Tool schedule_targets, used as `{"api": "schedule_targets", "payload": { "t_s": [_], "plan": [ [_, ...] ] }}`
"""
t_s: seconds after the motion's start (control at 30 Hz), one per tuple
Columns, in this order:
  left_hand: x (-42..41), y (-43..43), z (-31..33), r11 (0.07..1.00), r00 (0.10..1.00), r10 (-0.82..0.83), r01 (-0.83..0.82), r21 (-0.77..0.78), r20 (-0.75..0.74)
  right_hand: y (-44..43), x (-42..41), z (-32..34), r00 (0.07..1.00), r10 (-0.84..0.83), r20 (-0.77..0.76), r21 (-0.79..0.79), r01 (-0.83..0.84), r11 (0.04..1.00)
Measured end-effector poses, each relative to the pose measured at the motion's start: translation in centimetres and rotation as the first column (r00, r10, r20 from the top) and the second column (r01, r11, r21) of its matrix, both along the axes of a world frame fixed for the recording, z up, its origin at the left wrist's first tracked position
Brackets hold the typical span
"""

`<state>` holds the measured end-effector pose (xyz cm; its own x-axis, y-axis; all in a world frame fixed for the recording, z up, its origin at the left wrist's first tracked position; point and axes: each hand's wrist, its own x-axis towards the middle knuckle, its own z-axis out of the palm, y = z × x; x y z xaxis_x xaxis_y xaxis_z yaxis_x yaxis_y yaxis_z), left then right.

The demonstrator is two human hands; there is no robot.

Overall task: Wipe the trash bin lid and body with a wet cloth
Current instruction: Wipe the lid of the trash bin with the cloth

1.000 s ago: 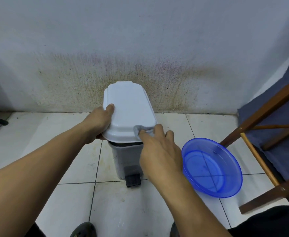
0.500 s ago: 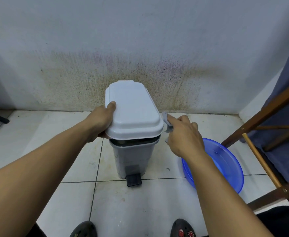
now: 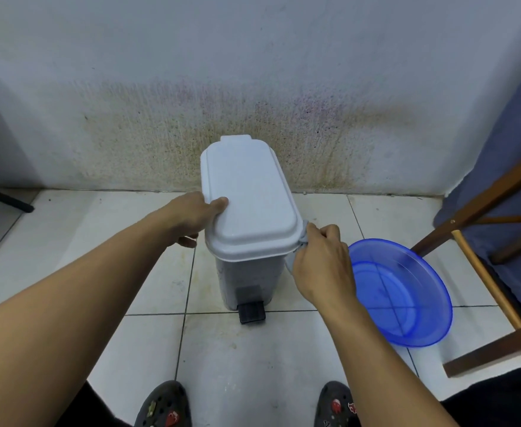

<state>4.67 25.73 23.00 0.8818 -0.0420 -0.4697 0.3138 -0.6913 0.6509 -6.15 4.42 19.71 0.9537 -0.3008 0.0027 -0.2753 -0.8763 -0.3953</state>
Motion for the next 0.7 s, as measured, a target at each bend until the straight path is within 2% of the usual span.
{"api": "schedule_targets", "payload": {
  "t_s": [0.13, 0.3, 0.6, 0.7],
  "plan": [
    [-0.4, -0.2, -0.3, 0.99, 0.999, 0.013, -0.02, -0.14, -0.049, 1.1, -0.7, -0.4, 0.997, -0.047, 0.056, 0.018, 0.046, 0.999],
    [-0.4, -0.1, -0.2, 0.98, 0.998, 0.0, -0.014, -0.2, -0.067, 3.8, -1.7, -1.6, 0.98, -0.082, 0.181, 0.017, 0.081, 0.997],
    [0.0, 0.0, -0.5, 0.977, 0.996, 0.011, -0.03, -0.21, -0.092, 11.4, -1.6, -2.9, 0.944, 0.1, 0.314, 0.1, -0.138, 0.985],
    [0.0, -0.1, -0.4, 0.979, 0.994, 0.022, -0.043, -0.199, -0.105, 12.9, -1.5, -3.3, 0.898, 0.251, 0.361, 0.103, -0.306, 0.946]
  ]
}}
